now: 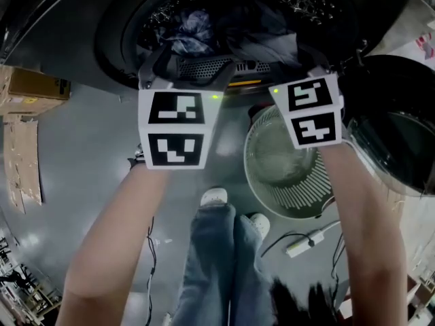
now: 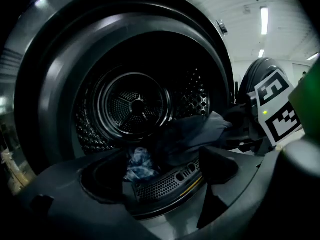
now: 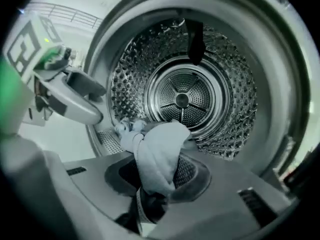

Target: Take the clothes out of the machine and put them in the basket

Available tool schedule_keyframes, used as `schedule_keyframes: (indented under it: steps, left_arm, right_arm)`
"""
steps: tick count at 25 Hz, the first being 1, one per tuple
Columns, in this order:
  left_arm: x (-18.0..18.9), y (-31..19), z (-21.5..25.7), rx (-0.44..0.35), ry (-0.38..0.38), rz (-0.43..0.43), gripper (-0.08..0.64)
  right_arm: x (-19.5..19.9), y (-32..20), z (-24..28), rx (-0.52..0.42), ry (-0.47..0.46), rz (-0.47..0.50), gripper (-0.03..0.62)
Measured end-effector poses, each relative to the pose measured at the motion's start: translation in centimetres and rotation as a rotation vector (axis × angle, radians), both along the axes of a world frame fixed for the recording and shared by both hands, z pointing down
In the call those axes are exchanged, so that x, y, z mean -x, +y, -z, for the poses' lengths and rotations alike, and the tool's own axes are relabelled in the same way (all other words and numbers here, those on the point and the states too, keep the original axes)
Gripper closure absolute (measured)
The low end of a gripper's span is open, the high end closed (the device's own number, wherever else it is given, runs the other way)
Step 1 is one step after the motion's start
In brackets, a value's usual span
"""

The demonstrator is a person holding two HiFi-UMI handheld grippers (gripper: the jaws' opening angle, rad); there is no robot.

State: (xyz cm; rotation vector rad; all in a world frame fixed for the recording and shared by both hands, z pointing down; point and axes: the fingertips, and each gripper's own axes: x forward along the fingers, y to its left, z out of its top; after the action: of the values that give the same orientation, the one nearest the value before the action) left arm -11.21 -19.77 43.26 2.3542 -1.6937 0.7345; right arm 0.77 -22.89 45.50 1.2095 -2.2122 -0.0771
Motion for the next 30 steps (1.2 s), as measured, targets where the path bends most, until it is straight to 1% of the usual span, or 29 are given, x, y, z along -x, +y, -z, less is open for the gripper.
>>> schedule_keyframes:
  steps: [3, 5, 9, 13, 16, 19, 24, 27, 30]
  left_arm:
    - [0.0, 0.6, 0.9, 0.001, -0.016, 0.006, 0.11]
    - [-0.5, 0.9, 1.7, -0.004, -0.03, -0.009, 0.115]
    - [-1.4, 1.2, 3.5, -0.017, -0.049, -0.033, 0.115]
    - [-1.3, 1.7, 5.0, 0.002, -0.044, -0.019, 0.12]
    - [-1.7, 2.2, 6.0, 0.012, -0.063, -0.035, 0.124]
    - [-2.2, 2.9, 6.8, 0.028, -0.071, -0.045, 0.127]
    - [-3.0, 4.6, 8.4, 0.047, -0.056, -0.036, 0.127]
    - [-3.1, 5.8, 9.6, 0.055, -0.04, -0.023, 0.129]
    - [-3.1, 6.8, 10.6, 0.065, -0.028, -0.009, 0.132]
  right_arm:
    - [-0.3, 1.5, 1.3, 0.014, -0.016, 0.002, 0.488]
    - [-0.6, 2.5, 2.4, 0.021, -0.025, 0.005, 0.488]
    - [-1.0, 4.3, 4.5, 0.024, -0.011, 0.027, 0.488]
    - [-1.2, 5.7, 6.3, 0.031, -0.004, 0.045, 0.488]
    - [-1.6, 6.9, 7.6, 0.034, 0.012, 0.059, 0.488]
    - [-2.2, 8.1, 8.9, 0.044, 0.007, 0.052, 0.488]
    - [-3.0, 10.6, 11.4, 0.049, -0.002, 0.055, 0.487]
    - [-3.1, 12.2, 13.7, 0.036, -0.017, 0.064, 0.486]
    - [-3.3, 13.5, 16.1, 0.017, -0.013, 0.078, 0.486]
